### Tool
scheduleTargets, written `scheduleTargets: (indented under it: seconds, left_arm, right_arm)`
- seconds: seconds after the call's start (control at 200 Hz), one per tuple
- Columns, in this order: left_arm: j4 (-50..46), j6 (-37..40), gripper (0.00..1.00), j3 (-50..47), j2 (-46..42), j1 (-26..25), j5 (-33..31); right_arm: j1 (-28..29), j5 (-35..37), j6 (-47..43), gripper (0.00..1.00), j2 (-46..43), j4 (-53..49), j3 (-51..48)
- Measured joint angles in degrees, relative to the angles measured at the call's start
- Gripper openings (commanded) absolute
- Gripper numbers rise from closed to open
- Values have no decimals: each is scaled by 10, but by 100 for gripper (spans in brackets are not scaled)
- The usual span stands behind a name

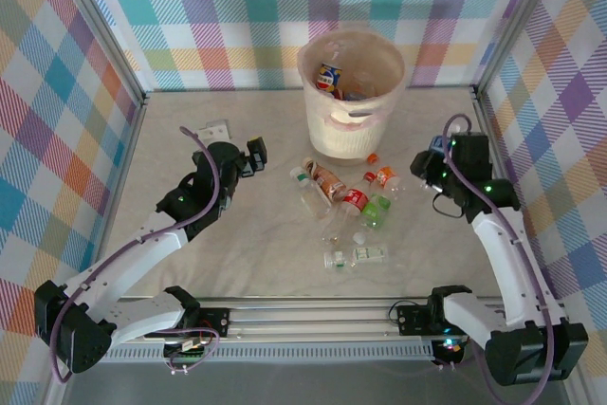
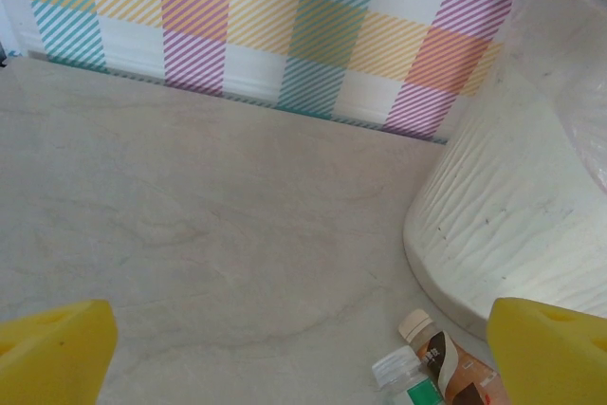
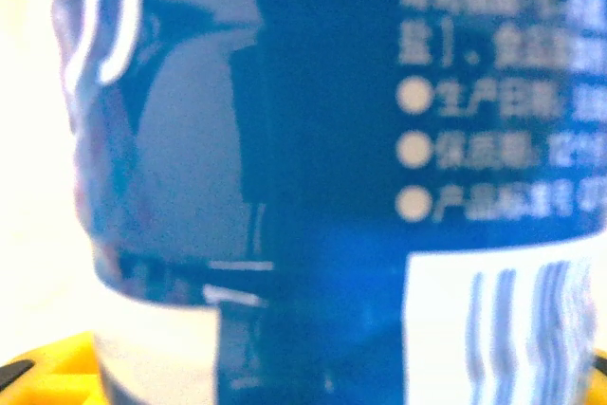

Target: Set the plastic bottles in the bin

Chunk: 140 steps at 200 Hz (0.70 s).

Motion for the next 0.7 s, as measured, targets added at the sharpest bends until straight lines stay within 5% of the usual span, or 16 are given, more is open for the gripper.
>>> scheduleTargets:
  seconds: [0.7]
  left_arm:
    - [-24, -21, 100, -10, -9, 0, 0]
  right_arm:
    - [118, 0, -60, 43, 323, 33, 453]
